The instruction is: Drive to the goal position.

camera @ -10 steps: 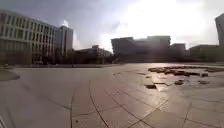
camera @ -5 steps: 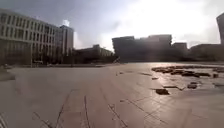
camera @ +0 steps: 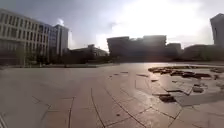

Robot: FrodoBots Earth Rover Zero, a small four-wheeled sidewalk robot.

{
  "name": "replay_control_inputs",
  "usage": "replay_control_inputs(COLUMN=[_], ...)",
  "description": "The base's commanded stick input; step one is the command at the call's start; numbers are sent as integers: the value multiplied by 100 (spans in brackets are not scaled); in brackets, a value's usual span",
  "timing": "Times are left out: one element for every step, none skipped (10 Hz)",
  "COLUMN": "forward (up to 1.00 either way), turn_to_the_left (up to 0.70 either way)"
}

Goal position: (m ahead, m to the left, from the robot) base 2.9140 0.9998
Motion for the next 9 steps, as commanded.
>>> replay_control_inputs(forward=[100,100,100,100,100,100,100,100,100], turn_to_the_left=[3,3,3,3,3,3,3,3,3])
